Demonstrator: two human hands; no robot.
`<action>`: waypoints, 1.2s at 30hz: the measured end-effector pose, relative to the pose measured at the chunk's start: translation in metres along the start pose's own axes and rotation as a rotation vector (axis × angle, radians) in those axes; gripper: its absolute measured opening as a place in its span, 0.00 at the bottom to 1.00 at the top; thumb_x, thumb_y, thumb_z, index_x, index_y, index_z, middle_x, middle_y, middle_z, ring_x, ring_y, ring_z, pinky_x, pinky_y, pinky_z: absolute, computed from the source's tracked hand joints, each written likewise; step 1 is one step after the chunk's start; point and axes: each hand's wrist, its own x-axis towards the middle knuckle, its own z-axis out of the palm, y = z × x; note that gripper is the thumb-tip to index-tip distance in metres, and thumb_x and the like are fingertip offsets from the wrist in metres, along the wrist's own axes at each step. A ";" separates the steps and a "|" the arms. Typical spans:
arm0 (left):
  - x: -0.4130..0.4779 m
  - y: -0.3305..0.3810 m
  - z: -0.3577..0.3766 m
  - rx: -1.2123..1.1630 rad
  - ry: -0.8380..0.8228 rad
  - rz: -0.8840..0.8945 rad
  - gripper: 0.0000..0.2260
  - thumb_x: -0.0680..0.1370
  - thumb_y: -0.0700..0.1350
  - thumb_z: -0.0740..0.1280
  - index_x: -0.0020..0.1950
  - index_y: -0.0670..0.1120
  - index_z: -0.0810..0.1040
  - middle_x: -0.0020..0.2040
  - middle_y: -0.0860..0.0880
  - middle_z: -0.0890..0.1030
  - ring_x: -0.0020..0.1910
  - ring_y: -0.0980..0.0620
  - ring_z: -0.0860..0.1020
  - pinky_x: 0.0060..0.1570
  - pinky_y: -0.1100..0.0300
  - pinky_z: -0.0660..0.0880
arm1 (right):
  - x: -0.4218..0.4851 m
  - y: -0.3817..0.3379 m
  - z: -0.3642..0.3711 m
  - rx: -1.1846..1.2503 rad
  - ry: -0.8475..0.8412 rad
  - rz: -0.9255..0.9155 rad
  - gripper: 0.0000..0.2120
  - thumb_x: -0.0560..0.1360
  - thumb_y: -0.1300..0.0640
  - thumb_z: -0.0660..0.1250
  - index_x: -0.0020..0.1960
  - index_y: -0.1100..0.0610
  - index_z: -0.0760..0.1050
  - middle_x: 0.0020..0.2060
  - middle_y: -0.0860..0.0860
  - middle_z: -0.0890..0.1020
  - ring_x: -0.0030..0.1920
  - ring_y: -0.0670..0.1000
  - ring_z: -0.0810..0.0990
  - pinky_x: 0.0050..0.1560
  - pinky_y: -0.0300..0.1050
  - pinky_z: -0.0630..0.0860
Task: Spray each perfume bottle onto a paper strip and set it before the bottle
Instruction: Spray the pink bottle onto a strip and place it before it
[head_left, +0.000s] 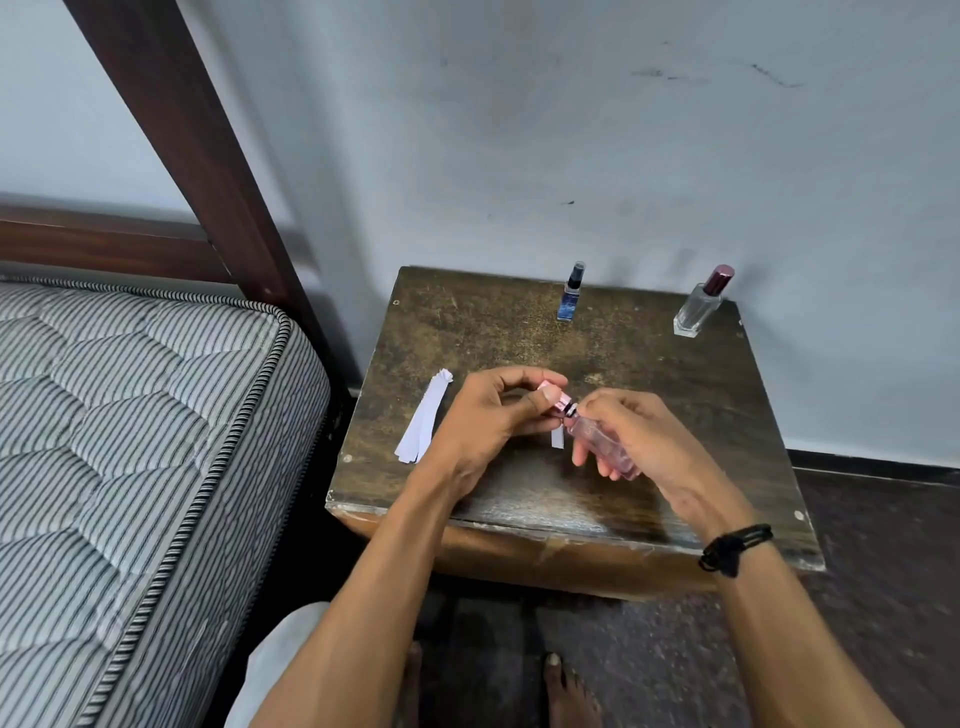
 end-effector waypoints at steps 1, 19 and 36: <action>0.000 0.001 -0.001 -0.001 0.002 0.006 0.10 0.80 0.37 0.68 0.59 0.35 0.81 0.46 0.43 0.83 0.48 0.50 0.83 0.55 0.53 0.82 | 0.000 0.000 0.000 -0.002 0.005 -0.002 0.14 0.83 0.53 0.61 0.48 0.61 0.81 0.36 0.59 0.86 0.30 0.51 0.75 0.26 0.36 0.70; 0.010 -0.013 -0.008 0.885 0.219 0.215 0.09 0.78 0.39 0.64 0.53 0.49 0.82 0.42 0.60 0.70 0.42 0.63 0.72 0.47 0.65 0.69 | 0.007 0.010 -0.005 0.178 0.062 -0.122 0.17 0.82 0.52 0.68 0.68 0.39 0.76 0.46 0.53 0.88 0.40 0.52 0.81 0.43 0.48 0.77; 0.011 -0.026 -0.009 1.130 0.104 0.231 0.22 0.75 0.54 0.70 0.69 0.55 0.76 0.54 0.54 0.68 0.56 0.51 0.74 0.56 0.52 0.75 | 0.015 0.027 0.003 -0.433 0.244 -0.235 0.24 0.84 0.54 0.60 0.75 0.34 0.64 0.55 0.49 0.71 0.47 0.45 0.76 0.46 0.38 0.69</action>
